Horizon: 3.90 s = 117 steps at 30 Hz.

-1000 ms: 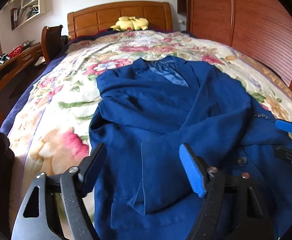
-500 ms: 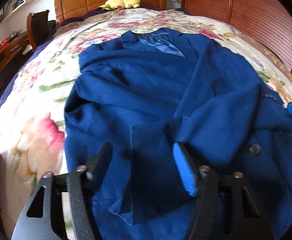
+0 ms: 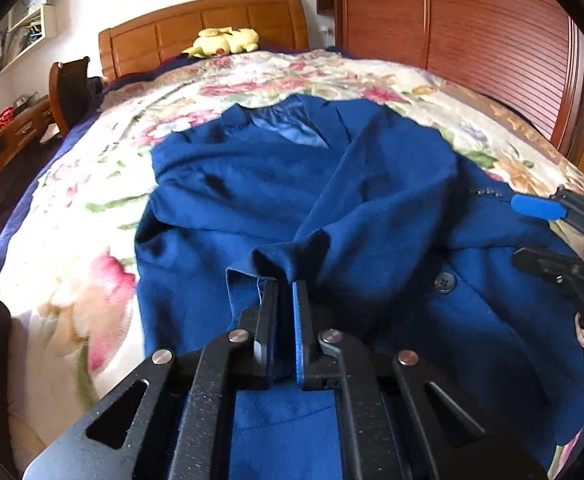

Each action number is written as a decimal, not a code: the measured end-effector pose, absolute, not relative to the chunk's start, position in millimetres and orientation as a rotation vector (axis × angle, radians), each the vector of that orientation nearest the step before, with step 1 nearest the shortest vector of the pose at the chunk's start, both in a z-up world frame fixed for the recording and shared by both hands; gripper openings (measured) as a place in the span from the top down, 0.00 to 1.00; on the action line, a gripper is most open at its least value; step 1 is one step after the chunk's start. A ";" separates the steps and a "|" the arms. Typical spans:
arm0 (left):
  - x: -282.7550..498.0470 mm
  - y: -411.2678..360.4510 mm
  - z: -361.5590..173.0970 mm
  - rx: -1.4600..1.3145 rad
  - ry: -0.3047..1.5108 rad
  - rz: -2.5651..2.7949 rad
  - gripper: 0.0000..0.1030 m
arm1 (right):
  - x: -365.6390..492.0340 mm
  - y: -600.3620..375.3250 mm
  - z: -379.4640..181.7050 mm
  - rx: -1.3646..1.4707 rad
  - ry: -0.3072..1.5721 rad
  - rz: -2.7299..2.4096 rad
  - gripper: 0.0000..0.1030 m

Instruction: Fold large clothes

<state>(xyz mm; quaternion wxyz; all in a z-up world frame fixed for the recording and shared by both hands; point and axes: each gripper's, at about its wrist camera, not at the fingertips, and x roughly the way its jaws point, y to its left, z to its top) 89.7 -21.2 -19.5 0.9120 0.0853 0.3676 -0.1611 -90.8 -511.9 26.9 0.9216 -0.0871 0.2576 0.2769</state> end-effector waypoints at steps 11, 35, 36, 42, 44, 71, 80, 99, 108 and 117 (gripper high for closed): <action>47.0 -23.3 -9.8 0.174 0.730 -0.364 0.93 | -90.5 -513.5 26.5 -0.168 0.528 0.575 0.29; 78.2 1.9 3.3 0.149 0.715 -0.254 0.60 | -95.1 -517.6 26.9 -0.152 0.509 0.556 0.29; 87.1 0.3 0.6 0.146 0.730 -0.252 0.60 | -94.7 -518.2 26.9 -0.150 0.509 0.557 0.29; 122.0 -8.5 -24.6 0.121 0.833 -0.270 0.59 | -91.9 -519.4 26.7 -0.137 0.514 0.566 0.29; 128.9 -11.9 -33.6 0.110 0.866 -0.288 0.59 | -91.3 -519.2 26.4 -0.132 0.517 0.571 0.29; 2.1 -27.4 -23.9 0.153 0.773 -0.410 0.96 | -90.6 -520.6 24.9 -0.092 0.519 0.539 0.29; -18.2 -11.7 -17.0 0.119 0.761 -0.377 0.83 | -95.8 -521.9 24.8 -0.114 0.505 0.528 0.29; -15.4 34.5 -6.0 0.105 0.700 -0.202 0.26 | -93.6 -522.9 25.1 -0.123 0.512 0.538 0.29; -28.2 58.4 -13.2 0.079 0.708 -0.168 0.26 | -120.7 -536.9 35.0 -0.162 0.497 0.473 0.29; -50.3 87.3 -18.5 0.050 0.692 -0.161 0.26 | -164.5 -576.4 11.4 -0.287 0.579 0.301 0.29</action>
